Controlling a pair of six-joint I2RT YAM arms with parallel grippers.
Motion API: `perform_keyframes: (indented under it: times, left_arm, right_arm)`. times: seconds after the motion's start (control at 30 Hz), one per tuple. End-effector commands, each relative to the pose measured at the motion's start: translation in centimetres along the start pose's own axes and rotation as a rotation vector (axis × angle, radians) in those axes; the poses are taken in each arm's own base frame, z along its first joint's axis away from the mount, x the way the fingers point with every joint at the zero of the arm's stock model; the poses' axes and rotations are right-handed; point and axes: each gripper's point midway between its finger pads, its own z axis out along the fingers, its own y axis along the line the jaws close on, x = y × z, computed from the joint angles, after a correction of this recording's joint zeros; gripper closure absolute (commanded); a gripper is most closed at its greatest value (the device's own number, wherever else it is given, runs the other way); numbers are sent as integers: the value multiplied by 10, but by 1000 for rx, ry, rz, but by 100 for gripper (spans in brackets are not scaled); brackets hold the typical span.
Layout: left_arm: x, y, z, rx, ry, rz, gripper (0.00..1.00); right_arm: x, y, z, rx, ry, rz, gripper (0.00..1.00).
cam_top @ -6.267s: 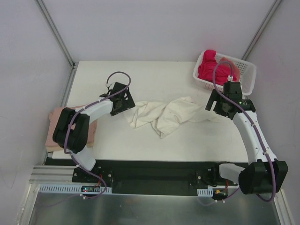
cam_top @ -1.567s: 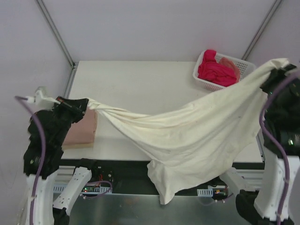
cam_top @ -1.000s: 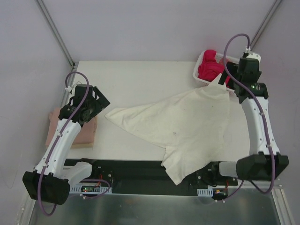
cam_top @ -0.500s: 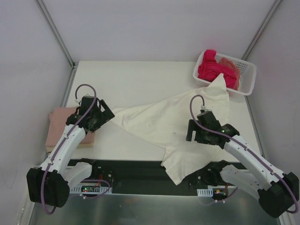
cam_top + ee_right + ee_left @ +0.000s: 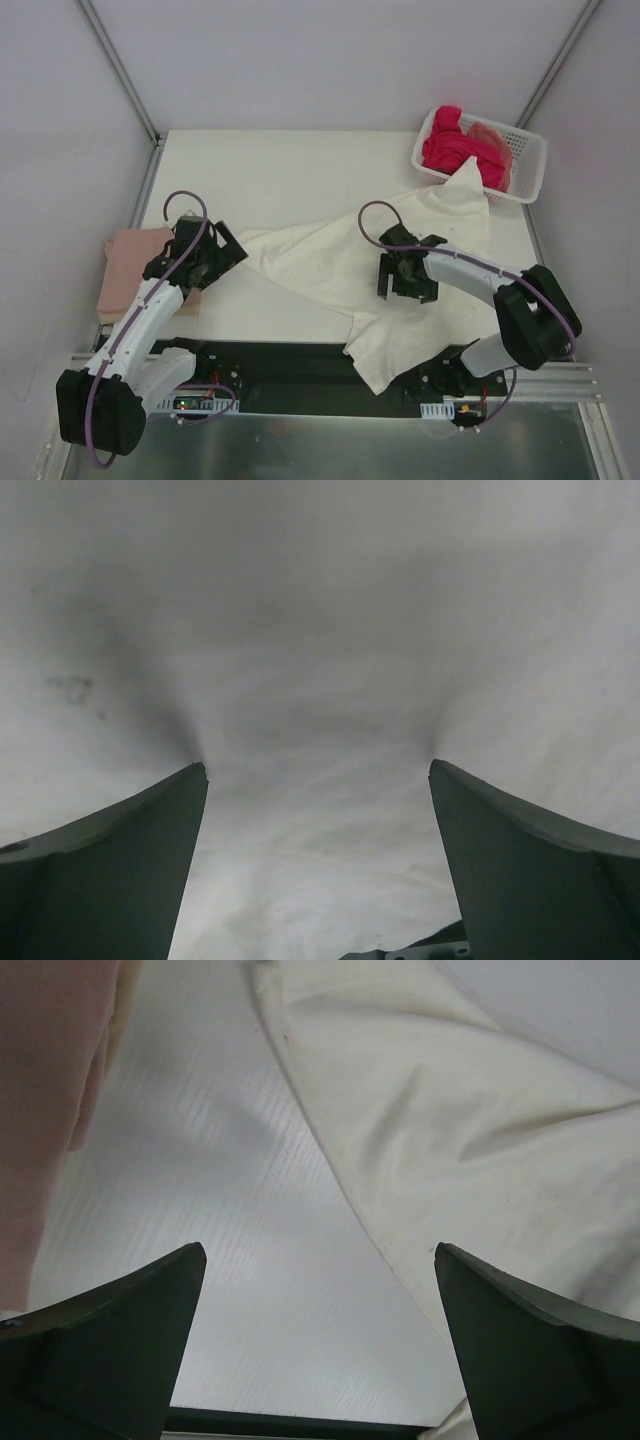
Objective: Fold and stack the t-shirts
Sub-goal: Flatten out the tshirt
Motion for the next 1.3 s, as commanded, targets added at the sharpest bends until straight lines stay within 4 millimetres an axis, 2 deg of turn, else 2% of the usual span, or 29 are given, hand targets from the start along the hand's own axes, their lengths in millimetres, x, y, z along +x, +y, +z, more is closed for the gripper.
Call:
perform_keyframes:
  times: [0.0, 0.07, 0.2, 0.23, 0.3, 0.33, 0.4, 0.43, 0.47, 0.5, 0.53, 0.57, 0.6, 0.67, 0.7, 0.77, 0.8, 0.83, 0.87, 0.9, 0.93, 0.97, 1.0, 1.03, 1.07, 1.13, 1.23, 1.27]
  left_arm:
    - [-3, -10, -5, 55, -32, -17, 1]
    - [-2, -10, -4, 57, -37, -18, 1]
    - [-2, -9, -2, 53, -41, -12, 1]
    - [-2, -8, -1, 50, -40, -11, 1]
    - [-3, -9, 0, 46, -37, -9, 1]
    - [-3, -10, 1, 49, -34, -6, 1]
    - [-4, -11, 4, 44, -29, 2, 1]
    - [-4, -10, 5, 37, -30, 4, 1]
    - [-6, -11, 5, 34, -33, 4, 1]
    - [-4, -10, 8, 22, -23, 9, 1]
    - [-4, -9, 10, 15, -21, 9, 1]
    - [-2, -7, 13, 1, -10, 7, 1]
    - [-1, -7, 15, -3, -5, 5, 1]
    - [2, -6, 21, -17, 11, 8, 1]
    - [3, -7, 23, -20, 12, 6, 1]
    - [2, -5, 30, -47, 7, 12, 1]
    - [-3, -6, 33, -53, -11, 13, 2]
    - [-9, -7, 36, -67, -33, 11, 4]
    - [-11, -4, 43, -92, -38, 16, 8]
    - [-18, -2, 48, -111, -66, 24, 18]
    - [-28, -9, 51, -100, -93, 24, 22]
    - [-28, -6, 61, -126, -79, 28, 26]
    - [-32, -5, 65, -138, -73, 25, 29]
    - [-40, -12, 67, -129, -75, 21, 36]
    - [-37, -10, 77, -153, -50, 27, 37]
    - [-43, -19, 83, -145, -39, 39, 41]
    - [-44, -17, 98, -179, -17, 50, 45]
    - [-40, -13, 104, -199, 0, 54, 51]
  right_arm:
    - [-56, -11, 6, 68, -52, 90, 3]
    - [-72, -27, 19, 117, -17, 141, 3]
    - [-118, -25, 26, 115, 3, 163, 3]
    - [-137, -19, 30, 108, 8, 167, 3]
    - [-156, -21, 37, 111, 16, 151, 3]
    - [-178, -14, 40, 100, 7, 145, 3]
    - [-201, -15, 44, 93, -12, 89, 3]
    - [-203, -20, 49, 124, 5, 65, 3]
    - [-220, -19, 42, 116, -29, 55, 3]
    - [-221, -20, 40, 120, -33, 24, 3]
    - [-226, -19, 30, 102, -65, 17, 3]
    - [-214, -21, 30, 102, -52, 0, 3]
    - [-217, -21, 9, 80, -110, -10, 3]
    - [-209, -12, -5, 43, -168, -46, 3]
    - [-196, -12, -20, 23, -197, -62, 3]
    - [-179, 4, -38, -19, -236, -118, 3]
    - [-164, 6, -51, -51, -257, -137, 3]
    - [-151, 21, -61, -82, -277, -181, 3]
    - [-141, 26, -67, -98, -290, -200, 3]
    - [-136, 29, -85, -130, -347, -198, 3]
    - [-114, 37, -82, -152, -332, -216, 3]
    - [-105, 41, -85, -179, -333, -221, 3]
    - [-98, 47, -97, -235, -363, -219, 3]
    - [-80, 47, -89, -238, -337, -236, 3]
    - [-73, 48, -90, -250, -335, -217, 3]
    - [-55, 41, -89, -236, -329, -223, 3]
    - [-39, 37, -91, -224, -324, -221, 3]
    - [-34, 36, -90, -222, -319, -226, 3]
